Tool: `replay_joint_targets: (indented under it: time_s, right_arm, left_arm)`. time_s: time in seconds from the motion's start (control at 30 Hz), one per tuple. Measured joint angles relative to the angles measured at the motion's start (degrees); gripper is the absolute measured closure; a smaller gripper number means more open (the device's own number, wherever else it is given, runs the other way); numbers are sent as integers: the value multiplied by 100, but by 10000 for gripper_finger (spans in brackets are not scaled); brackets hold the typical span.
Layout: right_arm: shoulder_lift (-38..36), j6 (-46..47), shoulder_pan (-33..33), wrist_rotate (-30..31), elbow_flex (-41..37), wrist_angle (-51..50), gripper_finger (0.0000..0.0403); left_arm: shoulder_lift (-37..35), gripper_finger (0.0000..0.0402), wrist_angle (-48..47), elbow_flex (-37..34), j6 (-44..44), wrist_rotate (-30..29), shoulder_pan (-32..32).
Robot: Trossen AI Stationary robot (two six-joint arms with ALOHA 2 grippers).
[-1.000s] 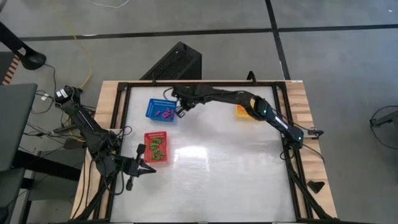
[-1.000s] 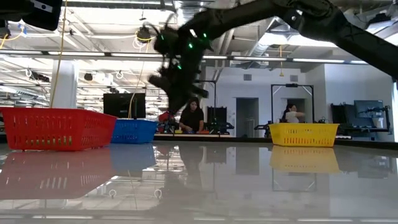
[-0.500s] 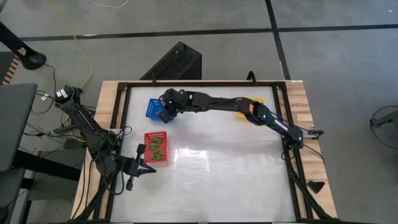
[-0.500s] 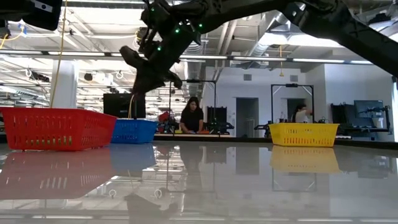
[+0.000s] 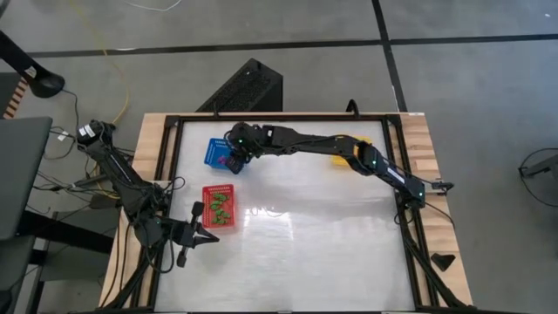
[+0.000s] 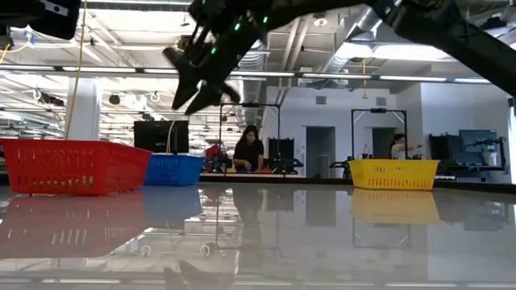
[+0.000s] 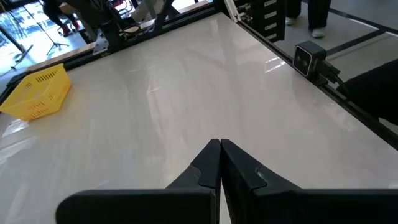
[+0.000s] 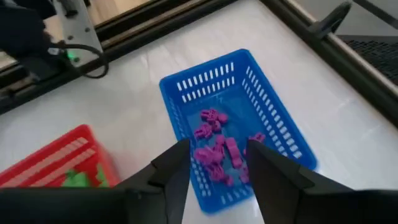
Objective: Sort Halloween decoration
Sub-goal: Return to Home Position
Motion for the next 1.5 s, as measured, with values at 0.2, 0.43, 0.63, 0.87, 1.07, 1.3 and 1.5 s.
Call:
replay_joint_targets:
  time_s: [0.2, 0.43, 0.63, 0.87, 1.07, 1.3, 1.5]
  right_arm:
    - [-647, -275, 149, 7, 7, -1153, 217]
    - [-1449, -643, 724, 588, -1, -3363, 232]
    - [-2685, -504, 1644, 1582, -1418, -3834, 241]
    - [-5392, -387, 2266, 1300, -5740, 180, 243]
    - [-7207, -913, 2312, 641, -8878, 4037, 244]
    - [-8773, -1180, 2177, 597, -10978, 6009, 244]
    - [-9568, -1105, 1925, 306, -11860, 6483, 244]
  left_arm:
    - [0, 401, 7, 0, -42, -2, 0]
    - [26, 401, 568, -2, -67, 49, 101]
    - [776, 401, 2151, -2, 390, 1275, 913]
    - [1528, 402, 3175, 145, 643, 2810, 2605]
    - [280, 401, 1921, 175, 564, 3044, 3357]
    - [-1539, 402, 1528, -865, 76, 1986, 3126]
    - [-2763, 401, 1646, -1755, -67, 1862, 3144]
